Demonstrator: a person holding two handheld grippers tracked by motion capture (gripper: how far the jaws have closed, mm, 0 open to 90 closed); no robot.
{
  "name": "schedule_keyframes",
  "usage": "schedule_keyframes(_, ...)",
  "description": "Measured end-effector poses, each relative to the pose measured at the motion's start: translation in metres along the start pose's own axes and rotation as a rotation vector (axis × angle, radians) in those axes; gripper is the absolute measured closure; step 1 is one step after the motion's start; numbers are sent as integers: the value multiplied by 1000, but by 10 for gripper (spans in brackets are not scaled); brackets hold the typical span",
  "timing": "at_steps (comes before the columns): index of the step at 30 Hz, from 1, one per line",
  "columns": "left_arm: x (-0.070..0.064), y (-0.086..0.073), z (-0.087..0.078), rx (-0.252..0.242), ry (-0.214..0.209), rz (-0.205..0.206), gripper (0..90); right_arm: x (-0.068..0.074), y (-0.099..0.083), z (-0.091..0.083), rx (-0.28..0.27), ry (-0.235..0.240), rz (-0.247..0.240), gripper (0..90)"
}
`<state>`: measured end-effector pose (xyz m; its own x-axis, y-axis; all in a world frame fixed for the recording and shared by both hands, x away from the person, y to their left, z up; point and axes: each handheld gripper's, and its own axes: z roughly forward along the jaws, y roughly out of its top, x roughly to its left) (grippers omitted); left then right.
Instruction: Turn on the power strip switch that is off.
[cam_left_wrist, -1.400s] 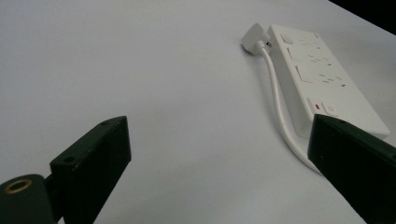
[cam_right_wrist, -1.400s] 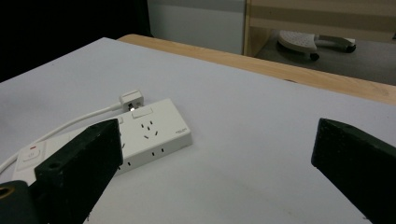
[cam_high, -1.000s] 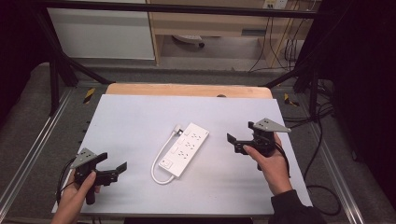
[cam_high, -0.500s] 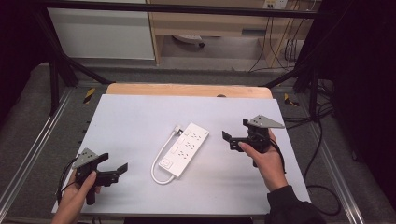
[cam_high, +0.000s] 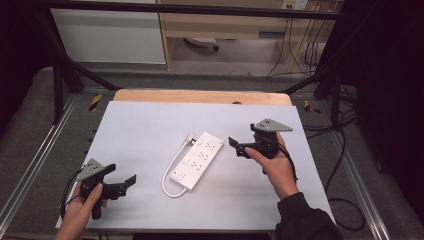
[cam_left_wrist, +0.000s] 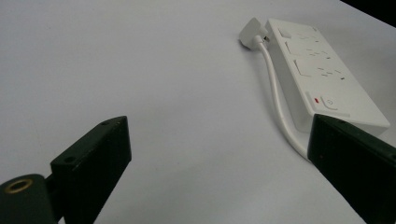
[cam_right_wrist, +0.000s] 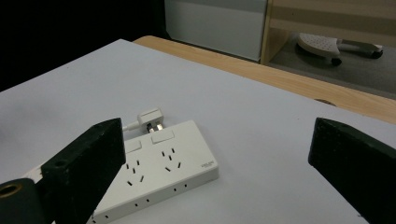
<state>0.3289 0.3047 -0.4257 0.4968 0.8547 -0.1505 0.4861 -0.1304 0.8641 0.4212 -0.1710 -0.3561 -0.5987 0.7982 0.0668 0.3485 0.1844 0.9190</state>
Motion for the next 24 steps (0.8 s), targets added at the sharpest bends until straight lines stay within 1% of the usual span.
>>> schedule_keyframes(11, 0, 0, 0, 5, 0, 0, 62, 5, 3, 13, 26, 2, -6, 55)
schedule_keyframes(24, 0, 0, 1, 10, 1, 2, 62, 6, 2, 24, 41, -4, 4, 52)
